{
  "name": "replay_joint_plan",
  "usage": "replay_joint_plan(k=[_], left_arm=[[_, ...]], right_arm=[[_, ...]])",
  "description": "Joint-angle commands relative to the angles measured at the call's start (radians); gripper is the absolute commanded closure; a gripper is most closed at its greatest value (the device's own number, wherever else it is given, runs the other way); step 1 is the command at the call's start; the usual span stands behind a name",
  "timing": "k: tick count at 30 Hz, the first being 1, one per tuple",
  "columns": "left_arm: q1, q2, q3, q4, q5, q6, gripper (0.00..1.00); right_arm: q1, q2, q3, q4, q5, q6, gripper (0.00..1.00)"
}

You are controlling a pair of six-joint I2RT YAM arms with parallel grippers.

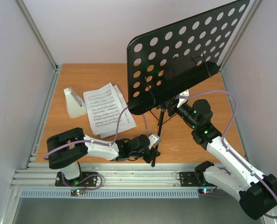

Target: Pack up the instrument practice props

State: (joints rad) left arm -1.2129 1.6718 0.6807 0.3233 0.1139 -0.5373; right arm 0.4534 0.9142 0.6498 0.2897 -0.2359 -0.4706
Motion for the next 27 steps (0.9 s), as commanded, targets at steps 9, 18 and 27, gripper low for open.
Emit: replay_joint_plan(k=[9, 18, 27], left_arm=[[0.007, -0.132, 0.093, -0.027, -0.251, 0.319, 1.00], [0.008, -0.152, 0.155, -0.021, -0.272, 0.362, 1.00], [0.041, -0.154, 0.180, 0.009, -0.189, 0.355, 1.00]], right_arm=[[-0.006, -0.030, 0.052, -0.073, 0.005, 0.114, 0.99], [-0.006, -0.031, 0.056, -0.147, -0.014, 0.115, 0.99], [-0.005, -0.048, 0.041, -0.212, -0.077, 0.102, 0.99]])
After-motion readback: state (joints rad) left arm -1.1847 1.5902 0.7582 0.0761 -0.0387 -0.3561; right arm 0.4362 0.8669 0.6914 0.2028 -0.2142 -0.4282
